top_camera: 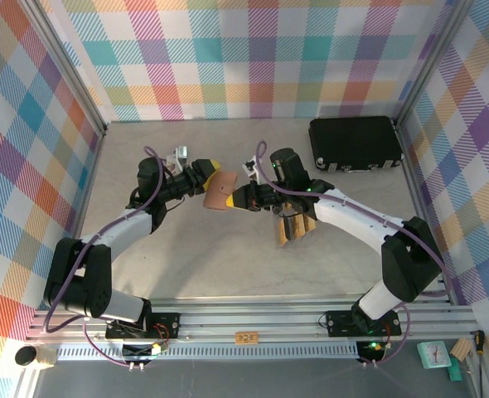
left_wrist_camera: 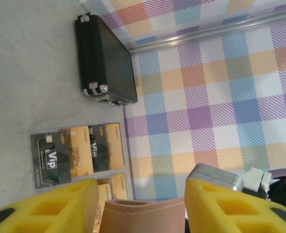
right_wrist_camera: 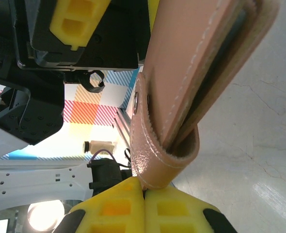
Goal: Put the credit cards into the card holder
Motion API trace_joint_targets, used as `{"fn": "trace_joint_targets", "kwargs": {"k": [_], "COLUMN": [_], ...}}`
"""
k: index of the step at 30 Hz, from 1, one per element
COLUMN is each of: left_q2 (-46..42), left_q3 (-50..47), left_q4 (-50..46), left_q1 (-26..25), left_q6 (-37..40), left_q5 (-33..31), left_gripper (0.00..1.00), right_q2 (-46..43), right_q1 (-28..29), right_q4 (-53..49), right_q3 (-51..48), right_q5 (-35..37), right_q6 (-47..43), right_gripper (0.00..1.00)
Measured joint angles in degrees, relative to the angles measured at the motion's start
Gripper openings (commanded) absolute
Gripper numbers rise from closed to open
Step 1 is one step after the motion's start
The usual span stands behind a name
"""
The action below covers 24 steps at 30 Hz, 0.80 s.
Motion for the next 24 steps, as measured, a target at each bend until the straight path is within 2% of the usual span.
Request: {"fn": "trace_joint_targets", "kwargs": {"k": [5,13,14,17,19,24], "left_q2": [0.4,0.4,0.4,0.4,0.4,-0.3], "left_q3": [-0.1,-0.1,-0.2,-0.2,-0.4,-1.9], "left_q4": [0.9,2.1,2.1,2.3,2.3,0.1], "left_q1": [-0.2,-0.3,-0.3,-0.4,-0.4,-1.0], "left_q6": [-0.6,-0.9,-0.8,-0.7,-0.7,1.0], "left_q5": [0.1,0.1,0.1,0.1,0.0,-2.0], "left_gripper": [0.36,0.14,0.11,0.05,0.01,0.00], "right_q2": [0.5,0.6,0.6,0.6,0.6,-2.1], "right_q1": [-0.1,-0.4,-0.4,-0.6,-0.7,-0.7], "right_q4": [0.2,0.3,0.4,-0.2,-2.2,-10.6], "right_q3": [0.0,0.0,0.0,0.1,0.4,0.7], "right_q5": [-0.2,-0.6,-0.6,-0.4,1.2,9.5], "right_q6": [0.5,1.0,1.0,0.7,-0.5,-4.7], "right_gripper": [0.00,0.00,0.04,0.42,0.57,0.69]}}
